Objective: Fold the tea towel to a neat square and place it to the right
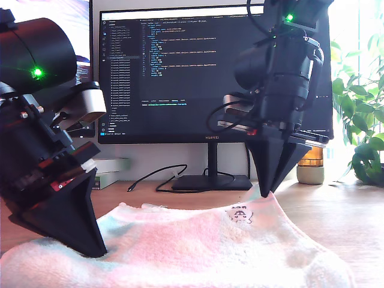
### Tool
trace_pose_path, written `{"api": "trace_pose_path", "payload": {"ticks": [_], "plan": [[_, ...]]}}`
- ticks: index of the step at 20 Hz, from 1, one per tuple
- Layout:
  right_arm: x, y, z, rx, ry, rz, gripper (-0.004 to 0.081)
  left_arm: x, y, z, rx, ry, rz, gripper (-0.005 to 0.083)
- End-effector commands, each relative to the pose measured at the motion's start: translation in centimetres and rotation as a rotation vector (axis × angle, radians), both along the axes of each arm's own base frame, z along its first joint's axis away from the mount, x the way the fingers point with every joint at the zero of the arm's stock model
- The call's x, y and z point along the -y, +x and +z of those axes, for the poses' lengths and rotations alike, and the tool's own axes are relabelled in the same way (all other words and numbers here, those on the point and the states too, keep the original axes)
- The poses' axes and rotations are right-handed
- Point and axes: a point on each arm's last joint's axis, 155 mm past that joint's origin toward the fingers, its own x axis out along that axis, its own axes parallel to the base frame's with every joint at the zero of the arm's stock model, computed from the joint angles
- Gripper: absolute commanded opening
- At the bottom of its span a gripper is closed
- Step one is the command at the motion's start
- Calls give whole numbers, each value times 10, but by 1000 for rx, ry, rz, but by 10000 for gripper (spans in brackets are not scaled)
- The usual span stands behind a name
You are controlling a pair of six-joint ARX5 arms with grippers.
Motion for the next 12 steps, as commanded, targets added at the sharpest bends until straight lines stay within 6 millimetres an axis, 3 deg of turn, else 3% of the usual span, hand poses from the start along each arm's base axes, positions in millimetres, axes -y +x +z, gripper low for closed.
{"api": "trace_pose_path", "payload": {"ticks": [1,4,12], "plan": [[-1,-5,-18,-36,-39,22,158,-36,-29,-45,-121,142,27,-22],[-5,-1,-18,-13,-35,29,252,-36,-29,-45,-121,142,27,-22],[9,-8,-14,-31,-69,94,269,-31,-22,-34,-80,112,28,-22]]}}
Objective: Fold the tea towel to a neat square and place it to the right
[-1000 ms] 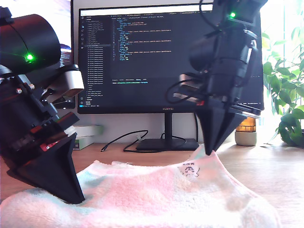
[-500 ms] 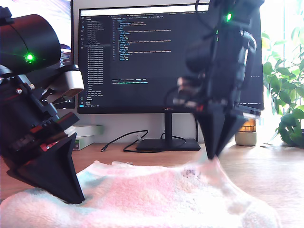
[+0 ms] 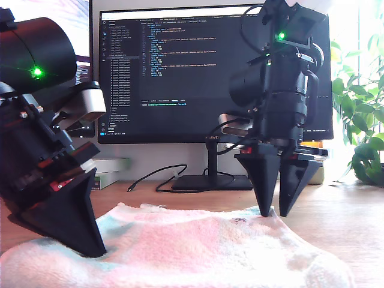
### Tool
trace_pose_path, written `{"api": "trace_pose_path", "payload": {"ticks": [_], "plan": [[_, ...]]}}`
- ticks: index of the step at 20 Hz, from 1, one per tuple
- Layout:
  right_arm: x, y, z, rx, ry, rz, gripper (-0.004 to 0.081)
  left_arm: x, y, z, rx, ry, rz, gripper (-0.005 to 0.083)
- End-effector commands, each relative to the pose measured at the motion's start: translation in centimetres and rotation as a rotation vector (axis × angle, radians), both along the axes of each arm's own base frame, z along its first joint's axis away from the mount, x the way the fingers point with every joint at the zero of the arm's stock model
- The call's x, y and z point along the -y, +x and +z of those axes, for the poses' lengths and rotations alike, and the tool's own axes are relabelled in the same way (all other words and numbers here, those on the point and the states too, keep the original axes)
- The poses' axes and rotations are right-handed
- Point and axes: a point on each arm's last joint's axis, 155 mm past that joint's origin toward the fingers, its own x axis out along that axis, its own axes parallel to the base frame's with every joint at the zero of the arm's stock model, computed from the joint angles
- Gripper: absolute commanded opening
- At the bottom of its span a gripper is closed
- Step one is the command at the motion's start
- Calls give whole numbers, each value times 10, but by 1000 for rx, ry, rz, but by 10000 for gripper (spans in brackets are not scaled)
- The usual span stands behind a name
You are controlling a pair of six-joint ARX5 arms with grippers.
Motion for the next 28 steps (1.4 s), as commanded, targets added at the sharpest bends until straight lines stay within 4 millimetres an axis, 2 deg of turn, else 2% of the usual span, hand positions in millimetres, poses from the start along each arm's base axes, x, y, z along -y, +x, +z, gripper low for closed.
{"api": "trace_pose_path", "payload": {"ticks": [1,12,18,23,25,27,28], "plan": [[4,-1,7,6,2,17,269,-29,-22,-32,-79,104,26,-22],[-4,13,72,191,107,26,269,-1,-19,11,-5,-76,-33,-22],[-22,0,83,158,202,51,269,14,-4,28,75,-152,-50,-22],[-42,-7,93,193,247,146,260,18,-2,42,124,-179,-78,-22],[-47,-9,101,219,261,166,184,16,-4,47,133,-184,-78,-22],[-49,-11,109,234,271,174,38,14,-6,55,146,-190,-77,-22],[-49,-11,114,250,279,178,-9,12,-6,59,157,-188,-71,-22]]}}
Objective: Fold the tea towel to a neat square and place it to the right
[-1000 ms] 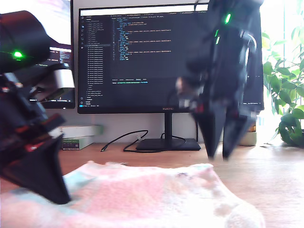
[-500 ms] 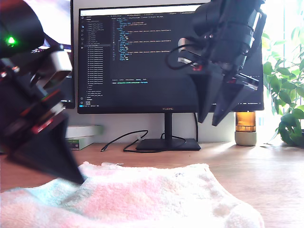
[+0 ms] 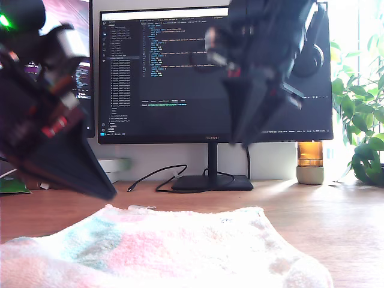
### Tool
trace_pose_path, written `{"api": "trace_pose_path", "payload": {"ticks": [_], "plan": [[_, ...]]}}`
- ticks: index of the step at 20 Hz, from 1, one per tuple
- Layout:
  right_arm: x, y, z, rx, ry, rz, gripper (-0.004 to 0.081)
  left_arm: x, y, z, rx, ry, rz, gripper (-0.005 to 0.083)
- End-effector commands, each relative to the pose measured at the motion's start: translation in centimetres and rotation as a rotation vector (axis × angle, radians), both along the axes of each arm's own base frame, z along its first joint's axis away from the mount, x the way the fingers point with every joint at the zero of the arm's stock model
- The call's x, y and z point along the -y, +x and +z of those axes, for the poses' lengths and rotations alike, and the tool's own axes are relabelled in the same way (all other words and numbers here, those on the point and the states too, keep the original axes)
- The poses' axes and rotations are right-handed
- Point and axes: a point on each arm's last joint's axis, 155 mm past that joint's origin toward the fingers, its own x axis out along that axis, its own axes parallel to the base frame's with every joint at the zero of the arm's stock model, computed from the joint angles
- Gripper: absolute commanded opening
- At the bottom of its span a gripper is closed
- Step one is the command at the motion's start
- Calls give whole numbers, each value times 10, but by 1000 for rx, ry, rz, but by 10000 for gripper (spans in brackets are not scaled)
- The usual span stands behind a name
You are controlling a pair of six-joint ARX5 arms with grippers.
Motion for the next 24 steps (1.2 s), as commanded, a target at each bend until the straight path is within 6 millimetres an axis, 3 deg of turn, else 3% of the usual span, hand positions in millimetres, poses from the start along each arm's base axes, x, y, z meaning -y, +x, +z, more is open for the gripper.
{"api": "trace_pose_path", "payload": {"ticks": [1,4,7,10,14,19,22,24], "plan": [[-3,0,16,51,35,13,-13,-7,-3,0,16,13,11,-22],[-7,2,32,174,93,27,-13,-13,2,13,78,17,34,-22],[-8,-9,44,281,152,53,-13,-12,1,30,128,-13,23,-22],[-1,-25,44,357,196,68,-13,-8,-7,46,159,-66,-17,-22],[5,-52,40,491,279,102,-13,-11,-23,47,176,-109,-47,-22],[7,-92,7,574,360,159,-13,-23,-39,46,144,-172,23,-22],[5,-114,-27,493,372,155,-13,-22,-55,39,87,-159,7,-22],[2,-124,-39,427,380,127,-13,-25,-61,25,33,-114,30,-22]]}}
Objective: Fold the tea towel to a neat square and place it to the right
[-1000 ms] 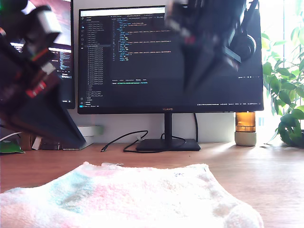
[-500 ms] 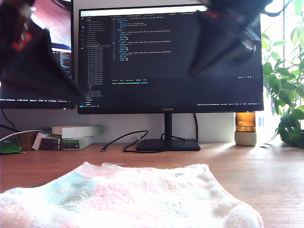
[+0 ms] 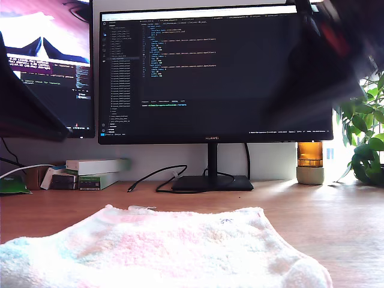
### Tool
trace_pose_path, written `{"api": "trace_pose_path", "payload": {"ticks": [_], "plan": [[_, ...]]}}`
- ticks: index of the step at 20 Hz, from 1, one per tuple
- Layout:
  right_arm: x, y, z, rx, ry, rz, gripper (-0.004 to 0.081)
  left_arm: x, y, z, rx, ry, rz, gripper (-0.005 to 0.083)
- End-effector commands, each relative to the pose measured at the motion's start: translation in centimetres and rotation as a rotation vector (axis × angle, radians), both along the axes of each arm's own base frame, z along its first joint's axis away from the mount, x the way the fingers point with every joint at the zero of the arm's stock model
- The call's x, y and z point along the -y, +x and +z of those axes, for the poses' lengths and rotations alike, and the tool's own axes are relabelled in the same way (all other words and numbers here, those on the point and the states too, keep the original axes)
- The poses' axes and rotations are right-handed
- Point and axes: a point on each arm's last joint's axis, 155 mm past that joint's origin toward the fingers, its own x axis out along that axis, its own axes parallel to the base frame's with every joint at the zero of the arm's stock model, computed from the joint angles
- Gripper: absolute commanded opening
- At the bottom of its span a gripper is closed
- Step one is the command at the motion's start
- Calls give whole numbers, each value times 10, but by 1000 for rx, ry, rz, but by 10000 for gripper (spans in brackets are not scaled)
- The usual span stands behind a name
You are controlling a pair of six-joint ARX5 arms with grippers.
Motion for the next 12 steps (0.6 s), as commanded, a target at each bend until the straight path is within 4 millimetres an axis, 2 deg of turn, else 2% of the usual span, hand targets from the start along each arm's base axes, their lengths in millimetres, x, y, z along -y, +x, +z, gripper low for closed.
{"api": "trace_pose_path", "payload": {"ticks": [1,7,12], "plan": [[-6,-2,1,-20,23,-6,-13,-4,-4,-16,-58,42,25,-22],[-13,1,10,12,58,3,-13,-17,-3,-60,-161,200,68,-22],[-13,1,10,10,56,4,-13,-22,-2,-89,-224,291,87,-22]]}}
